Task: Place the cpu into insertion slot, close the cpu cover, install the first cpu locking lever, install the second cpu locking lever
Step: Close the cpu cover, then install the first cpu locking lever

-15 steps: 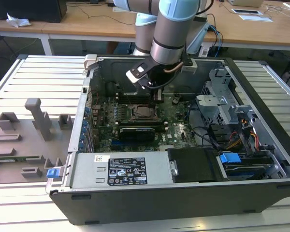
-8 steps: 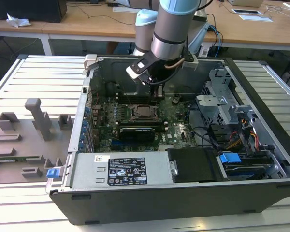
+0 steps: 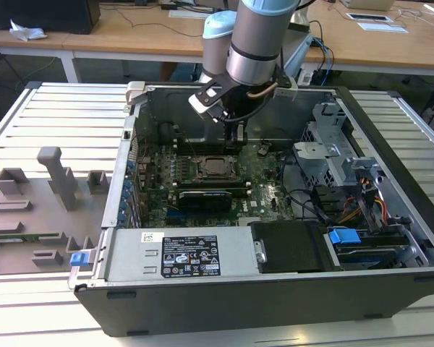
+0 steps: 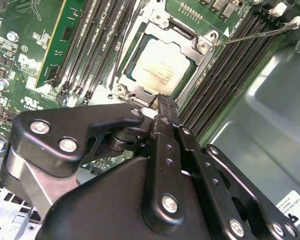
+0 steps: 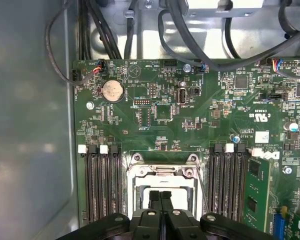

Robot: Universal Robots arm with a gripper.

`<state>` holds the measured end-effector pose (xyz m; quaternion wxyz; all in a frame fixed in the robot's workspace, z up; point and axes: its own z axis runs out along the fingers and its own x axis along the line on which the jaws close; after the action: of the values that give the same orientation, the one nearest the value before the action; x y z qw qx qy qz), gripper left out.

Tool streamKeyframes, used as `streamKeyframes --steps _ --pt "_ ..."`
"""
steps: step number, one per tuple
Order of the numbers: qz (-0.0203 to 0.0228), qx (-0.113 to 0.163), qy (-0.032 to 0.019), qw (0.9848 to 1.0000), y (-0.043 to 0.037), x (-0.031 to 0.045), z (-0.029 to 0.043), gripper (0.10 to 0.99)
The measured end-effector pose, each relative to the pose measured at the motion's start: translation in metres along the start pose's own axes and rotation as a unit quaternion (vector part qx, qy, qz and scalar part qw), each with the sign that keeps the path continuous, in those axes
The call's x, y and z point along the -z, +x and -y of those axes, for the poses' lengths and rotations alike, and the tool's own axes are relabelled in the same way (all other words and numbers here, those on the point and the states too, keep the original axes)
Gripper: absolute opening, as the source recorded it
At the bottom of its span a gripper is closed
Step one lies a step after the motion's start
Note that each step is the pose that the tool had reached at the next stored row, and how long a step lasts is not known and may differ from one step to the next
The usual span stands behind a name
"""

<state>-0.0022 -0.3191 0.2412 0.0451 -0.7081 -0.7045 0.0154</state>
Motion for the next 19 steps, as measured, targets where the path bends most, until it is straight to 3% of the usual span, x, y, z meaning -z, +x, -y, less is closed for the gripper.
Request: streamKeyframes --steps 5,19 --pt "-0.0001 0.000 0.0000 1.0000 0.0004 0.0098 0.0008 0.106" --pt "-0.0002 0.000 0.0000 1.0000 0.0004 0.0098 0.0008 0.106"
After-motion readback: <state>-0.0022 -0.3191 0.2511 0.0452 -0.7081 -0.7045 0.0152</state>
